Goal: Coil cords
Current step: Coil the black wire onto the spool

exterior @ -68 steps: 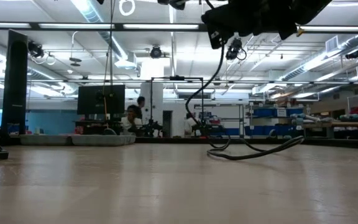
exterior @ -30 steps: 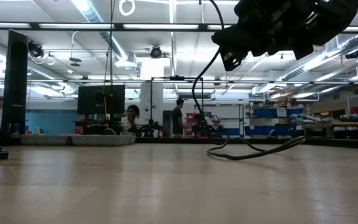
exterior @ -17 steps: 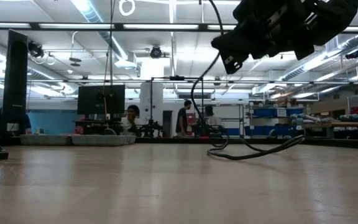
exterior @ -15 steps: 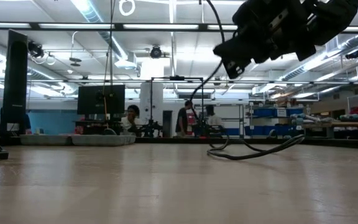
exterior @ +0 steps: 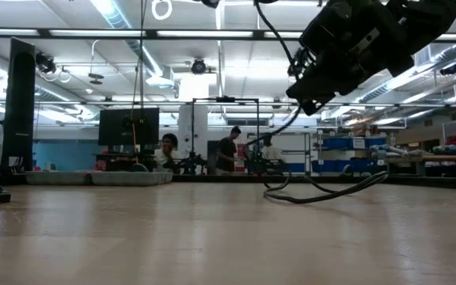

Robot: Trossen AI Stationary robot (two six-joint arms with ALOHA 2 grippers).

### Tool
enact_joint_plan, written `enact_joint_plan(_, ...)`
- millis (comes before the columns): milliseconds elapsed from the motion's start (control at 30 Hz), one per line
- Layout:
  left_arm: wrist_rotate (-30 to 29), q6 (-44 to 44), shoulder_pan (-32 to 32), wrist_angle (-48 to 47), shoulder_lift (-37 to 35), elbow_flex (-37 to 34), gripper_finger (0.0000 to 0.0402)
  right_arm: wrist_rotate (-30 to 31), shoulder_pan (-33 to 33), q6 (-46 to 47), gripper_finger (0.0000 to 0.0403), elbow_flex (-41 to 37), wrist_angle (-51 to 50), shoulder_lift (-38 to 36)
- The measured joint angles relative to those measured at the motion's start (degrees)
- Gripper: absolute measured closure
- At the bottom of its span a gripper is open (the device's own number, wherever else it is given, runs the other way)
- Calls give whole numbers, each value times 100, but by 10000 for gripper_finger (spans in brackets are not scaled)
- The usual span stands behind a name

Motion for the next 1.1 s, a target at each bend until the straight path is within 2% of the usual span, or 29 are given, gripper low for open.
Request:
enact_joint_plan(467,-124,-626,-26,-1244,-213,0,401,833,127,-293,399,0,-1210,-1275)
enact_joint_plan(733,-597,-833,11,-1478,-213,0,401,855,546,-293,399,0,-1381,-1847)
enact_joint_plan(933,-596,-1330,168,-1608,-213,1,401,876,798,-297,399,95,-1343,-2017)
enact_joint_plan(1100,-223,-1640,205,-1715,-99,6,401,857,869,-696,399,493,-1702,-1984)
